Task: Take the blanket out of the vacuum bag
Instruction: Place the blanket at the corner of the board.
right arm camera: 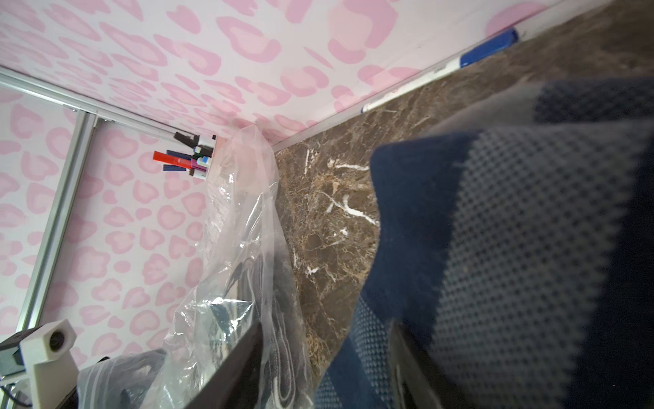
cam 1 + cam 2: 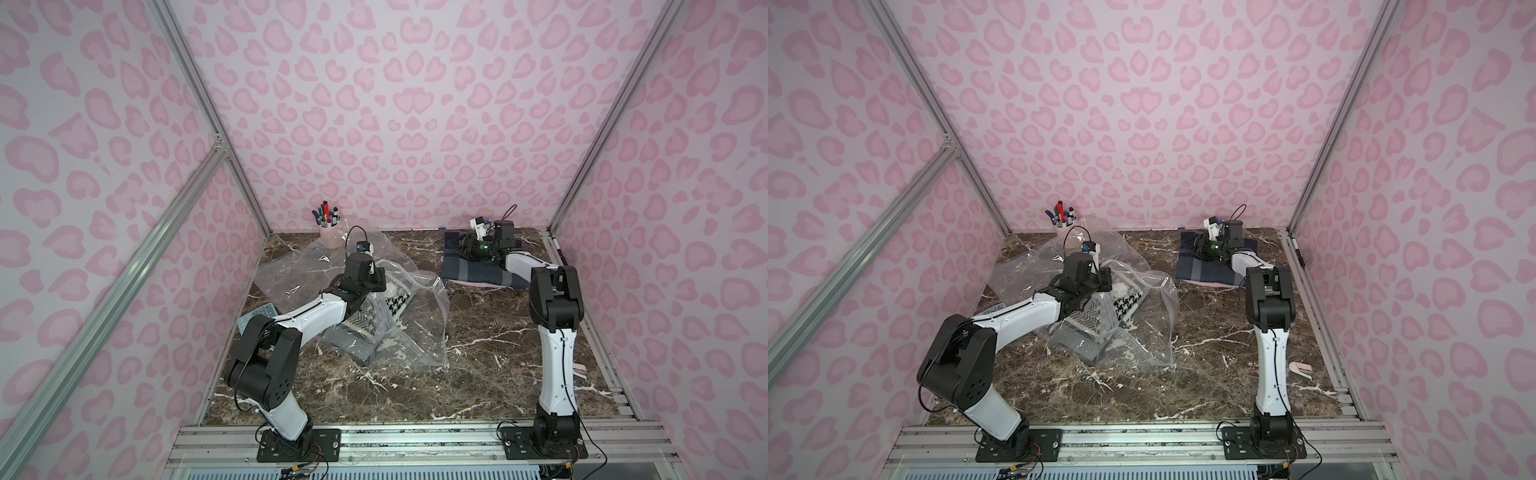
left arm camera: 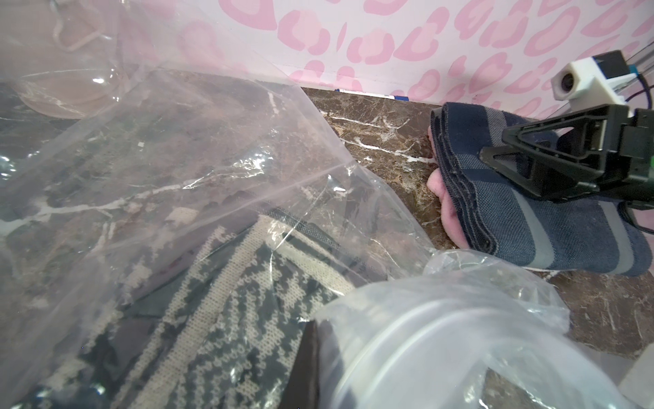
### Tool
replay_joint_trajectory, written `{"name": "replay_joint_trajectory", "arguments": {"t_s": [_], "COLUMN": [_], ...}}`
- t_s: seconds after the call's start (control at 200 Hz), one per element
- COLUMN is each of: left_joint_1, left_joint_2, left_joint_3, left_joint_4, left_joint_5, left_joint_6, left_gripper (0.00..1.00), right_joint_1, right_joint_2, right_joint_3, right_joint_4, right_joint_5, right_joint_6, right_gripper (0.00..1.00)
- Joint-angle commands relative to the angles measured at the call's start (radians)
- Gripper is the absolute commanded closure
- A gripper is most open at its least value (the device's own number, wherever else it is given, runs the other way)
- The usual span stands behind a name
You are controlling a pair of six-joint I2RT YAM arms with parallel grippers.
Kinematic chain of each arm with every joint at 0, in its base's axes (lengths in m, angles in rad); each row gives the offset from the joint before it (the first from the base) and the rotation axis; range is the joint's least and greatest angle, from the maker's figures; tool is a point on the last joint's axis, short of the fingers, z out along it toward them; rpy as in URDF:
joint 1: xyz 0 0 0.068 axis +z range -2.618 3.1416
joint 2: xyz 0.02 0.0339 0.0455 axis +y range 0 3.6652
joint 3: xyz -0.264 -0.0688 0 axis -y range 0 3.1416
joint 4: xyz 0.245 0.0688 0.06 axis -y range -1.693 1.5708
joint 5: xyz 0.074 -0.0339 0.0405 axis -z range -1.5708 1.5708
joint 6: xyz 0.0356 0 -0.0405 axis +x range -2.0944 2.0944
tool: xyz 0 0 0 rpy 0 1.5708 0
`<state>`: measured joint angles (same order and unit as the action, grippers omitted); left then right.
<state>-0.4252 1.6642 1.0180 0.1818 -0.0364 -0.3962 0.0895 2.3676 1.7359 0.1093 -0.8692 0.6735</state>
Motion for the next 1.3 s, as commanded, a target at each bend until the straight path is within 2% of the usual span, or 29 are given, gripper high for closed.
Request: {"name": "replay_joint_trajectory", "arguments": {"t_s": [0.0,0.16,0.325,0.475,0.625,0.855,0.99,1.155,1.295], "left_joint_1": [-0.001,-0.005,-0.023,-0.034,-0.039,-0.045,-0.046,-0.046,-0.045], "left_joint_2": [-0.007,0.011,0.014,0.007,0.010,0.017,0.011,0.001,-0.014], "left_joint_3": [0.004,0.009,0.017,0.027,0.030,0.035,0.035,0.033,0.030], "left_joint_4": [-0.006,-0.001,0.000,-0.013,-0.016,-0.020,-0.030,-0.038,-0.036], "left_joint_5": [0.000,0.010,0.004,-0.007,-0.014,-0.016,-0.029,-0.037,-0.026], "left_joint_6": [0.012,0.004,0.000,0.003,0.002,0.006,0.018,0.026,0.023], "left_gripper": [0.96,0.96,0.96,0.96,0.96,0.96,0.96,0.96,0.96], "right_joint_1": [-0.029,-0.111,-0.161,-0.150,-0.102,-0.071,-0.070,-0.057,-0.020], "right_joint_2": [-0.028,-0.121,-0.143,-0.162,-0.162,0.021,0.146,0.152,0.008], "right_joint_3": [-0.047,-0.213,-0.220,-0.149,-0.031,0.208,0.347,0.353,0.260], "right_joint_4": [-0.102,-0.074,-0.142,-0.188,-0.185,-0.173,-0.233,-0.197,-0.175], "right_joint_5": [0.069,0.077,0.085,0.079,0.066,0.086,0.112,0.080,0.105], "right_joint_6": [-0.049,-0.083,-0.166,-0.219,-0.195,-0.118,-0.111,-0.139,-0.236], "right_gripper": [0.43,0.44,0.44,0.43,0.43,0.43,0.44,0.44,0.43]}}
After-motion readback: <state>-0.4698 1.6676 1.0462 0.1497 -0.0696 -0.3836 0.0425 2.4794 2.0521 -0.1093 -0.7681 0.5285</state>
